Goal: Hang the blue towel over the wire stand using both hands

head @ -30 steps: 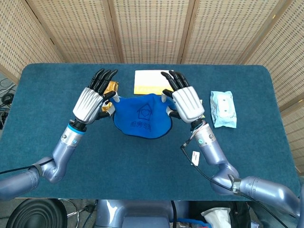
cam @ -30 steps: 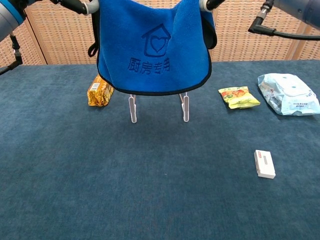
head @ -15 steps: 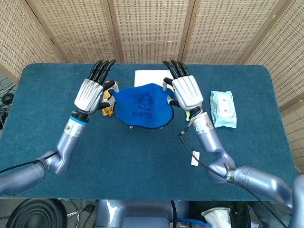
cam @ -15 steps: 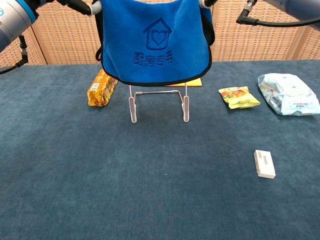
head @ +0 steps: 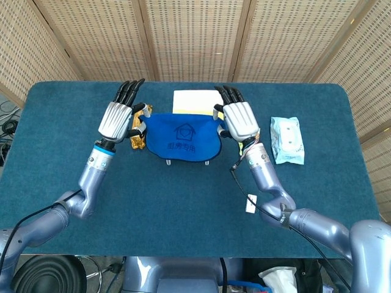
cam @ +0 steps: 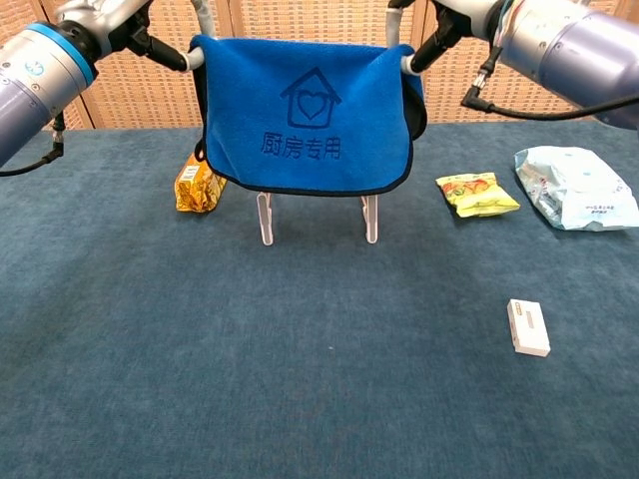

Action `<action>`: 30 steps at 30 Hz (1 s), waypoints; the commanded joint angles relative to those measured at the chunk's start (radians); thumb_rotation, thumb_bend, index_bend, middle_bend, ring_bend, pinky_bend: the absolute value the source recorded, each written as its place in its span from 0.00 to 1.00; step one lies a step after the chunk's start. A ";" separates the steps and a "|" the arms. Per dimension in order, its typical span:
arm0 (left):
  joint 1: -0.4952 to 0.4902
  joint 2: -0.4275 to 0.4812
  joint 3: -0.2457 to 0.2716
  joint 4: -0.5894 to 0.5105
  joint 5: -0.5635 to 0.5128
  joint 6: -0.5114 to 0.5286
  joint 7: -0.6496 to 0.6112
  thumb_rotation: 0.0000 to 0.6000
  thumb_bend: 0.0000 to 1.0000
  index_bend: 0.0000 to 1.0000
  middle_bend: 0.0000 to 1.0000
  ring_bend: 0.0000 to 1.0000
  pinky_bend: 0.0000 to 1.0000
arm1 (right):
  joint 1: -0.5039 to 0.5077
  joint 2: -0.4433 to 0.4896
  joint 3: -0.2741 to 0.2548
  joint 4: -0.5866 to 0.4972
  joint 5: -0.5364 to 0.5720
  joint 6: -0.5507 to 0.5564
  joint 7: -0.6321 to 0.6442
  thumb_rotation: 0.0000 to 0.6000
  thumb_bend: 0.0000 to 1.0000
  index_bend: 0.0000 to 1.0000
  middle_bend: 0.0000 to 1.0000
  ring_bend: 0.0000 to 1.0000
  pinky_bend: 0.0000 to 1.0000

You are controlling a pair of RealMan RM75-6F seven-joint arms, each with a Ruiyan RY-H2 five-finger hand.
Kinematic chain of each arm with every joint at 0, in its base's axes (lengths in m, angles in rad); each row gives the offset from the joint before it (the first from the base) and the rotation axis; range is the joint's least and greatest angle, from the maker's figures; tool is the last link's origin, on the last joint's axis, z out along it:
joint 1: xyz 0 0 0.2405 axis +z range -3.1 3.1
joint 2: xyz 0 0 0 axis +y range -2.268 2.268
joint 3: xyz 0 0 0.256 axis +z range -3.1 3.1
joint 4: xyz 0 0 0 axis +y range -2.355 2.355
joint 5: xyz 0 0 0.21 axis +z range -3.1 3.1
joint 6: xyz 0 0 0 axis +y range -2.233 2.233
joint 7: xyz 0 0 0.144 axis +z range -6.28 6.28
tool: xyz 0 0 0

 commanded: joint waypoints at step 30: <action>-0.009 -0.142 0.066 0.256 0.008 -0.068 -0.153 1.00 0.46 0.73 0.00 0.00 0.00 | -0.003 -0.093 -0.069 0.201 -0.055 -0.053 0.137 1.00 0.62 0.67 0.10 0.00 0.08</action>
